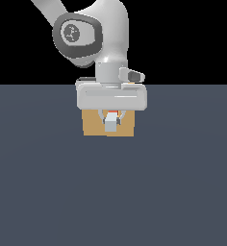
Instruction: Insert the peg into the horizontal hole in a box.
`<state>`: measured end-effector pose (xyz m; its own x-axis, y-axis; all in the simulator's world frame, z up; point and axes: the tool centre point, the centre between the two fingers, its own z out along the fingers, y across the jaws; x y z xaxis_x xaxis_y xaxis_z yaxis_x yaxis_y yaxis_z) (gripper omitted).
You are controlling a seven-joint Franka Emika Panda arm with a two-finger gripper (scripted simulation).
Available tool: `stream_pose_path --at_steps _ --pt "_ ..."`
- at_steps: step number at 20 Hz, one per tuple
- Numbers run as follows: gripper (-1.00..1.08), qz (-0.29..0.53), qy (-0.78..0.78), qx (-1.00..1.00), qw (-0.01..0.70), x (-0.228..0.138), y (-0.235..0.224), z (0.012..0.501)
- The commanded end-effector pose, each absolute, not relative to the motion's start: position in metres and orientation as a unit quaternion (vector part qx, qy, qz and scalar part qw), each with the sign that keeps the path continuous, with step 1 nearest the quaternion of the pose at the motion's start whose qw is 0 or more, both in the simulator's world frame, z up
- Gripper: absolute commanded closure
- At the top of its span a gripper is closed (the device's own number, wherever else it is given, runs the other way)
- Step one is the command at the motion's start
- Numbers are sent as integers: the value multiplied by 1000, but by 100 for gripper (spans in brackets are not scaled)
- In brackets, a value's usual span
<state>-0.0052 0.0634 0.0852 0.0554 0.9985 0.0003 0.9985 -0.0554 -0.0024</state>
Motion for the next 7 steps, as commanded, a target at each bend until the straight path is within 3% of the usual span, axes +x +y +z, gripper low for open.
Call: stream_pose_path --at_steps 1,7 --pt "108 0 -687 -727 0 -4 77 87" --pt "108 0 -687 -727 0 -1 88 87"
